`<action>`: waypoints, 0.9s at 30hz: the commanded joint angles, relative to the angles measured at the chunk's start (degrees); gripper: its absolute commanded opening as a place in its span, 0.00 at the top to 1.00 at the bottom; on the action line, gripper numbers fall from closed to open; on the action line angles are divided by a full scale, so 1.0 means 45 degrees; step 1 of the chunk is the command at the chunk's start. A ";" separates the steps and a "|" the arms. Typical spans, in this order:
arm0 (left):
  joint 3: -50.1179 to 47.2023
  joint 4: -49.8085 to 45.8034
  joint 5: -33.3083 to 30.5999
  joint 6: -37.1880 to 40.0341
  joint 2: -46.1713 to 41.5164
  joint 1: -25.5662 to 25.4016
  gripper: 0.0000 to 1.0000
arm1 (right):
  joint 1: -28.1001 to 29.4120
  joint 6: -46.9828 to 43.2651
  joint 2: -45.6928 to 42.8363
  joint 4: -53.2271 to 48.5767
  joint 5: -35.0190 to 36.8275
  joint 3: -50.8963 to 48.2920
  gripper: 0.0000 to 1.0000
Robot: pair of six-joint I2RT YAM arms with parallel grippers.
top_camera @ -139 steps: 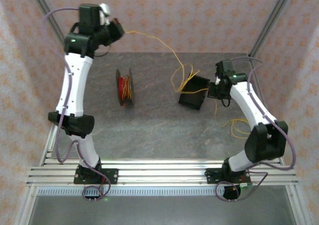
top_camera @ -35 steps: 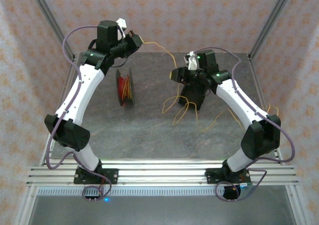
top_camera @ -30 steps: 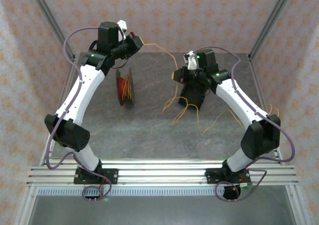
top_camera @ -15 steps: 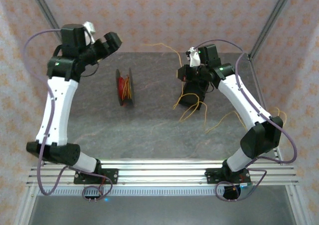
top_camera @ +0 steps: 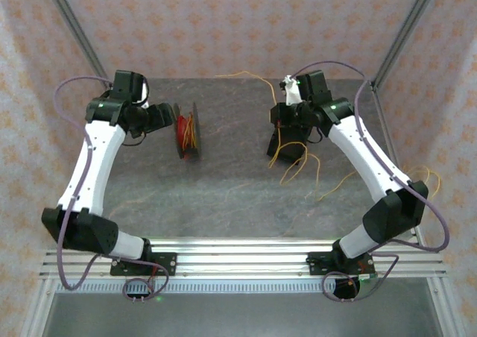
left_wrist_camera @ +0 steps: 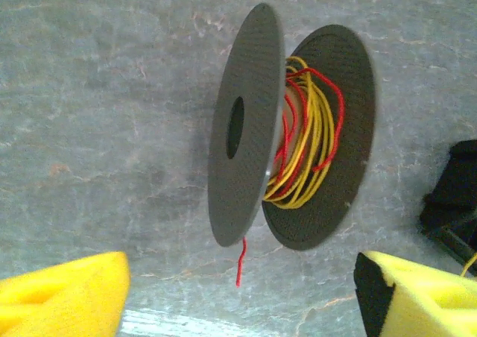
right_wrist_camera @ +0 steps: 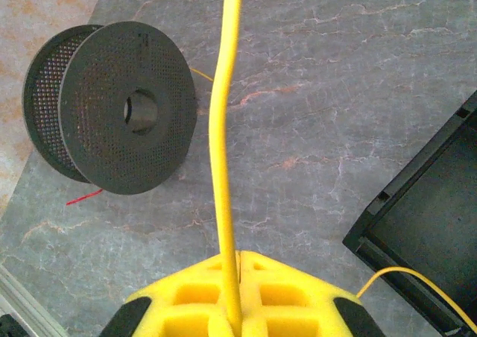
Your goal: Wrap the cables
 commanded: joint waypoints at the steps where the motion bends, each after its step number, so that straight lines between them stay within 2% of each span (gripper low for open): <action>1: 0.0291 -0.0025 -0.0246 0.0413 0.0718 -0.0207 0.27 | 0.0104 -0.0183 -0.0629 0.0376 0.0433 -0.0382 1.00; 6: 0.1370 -0.0519 -0.1111 0.0990 0.2553 -0.0821 0.39 | 0.0121 -0.0184 -0.0818 0.0457 0.0466 -0.0577 1.00; 13: 0.2100 -0.0525 -0.1707 0.1403 0.3901 -0.1098 0.66 | 0.0104 -0.0122 -0.0959 0.0560 0.0461 -0.0730 1.00; 18: 0.2282 -0.0490 -0.1916 0.1586 0.4418 -0.1272 0.75 | 0.0104 -0.0120 -0.0964 0.0559 0.0500 -0.0749 1.00; 23: 0.2283 -0.0521 -0.2083 0.1748 0.4520 -0.1499 0.98 | 0.0103 -0.0149 -0.0951 0.0482 0.0568 -0.0655 1.00; 27: 0.2397 -0.0504 -0.2105 0.1976 0.4441 -0.1813 1.00 | 0.0114 -0.0208 -0.0937 0.0464 0.0619 -0.0654 1.00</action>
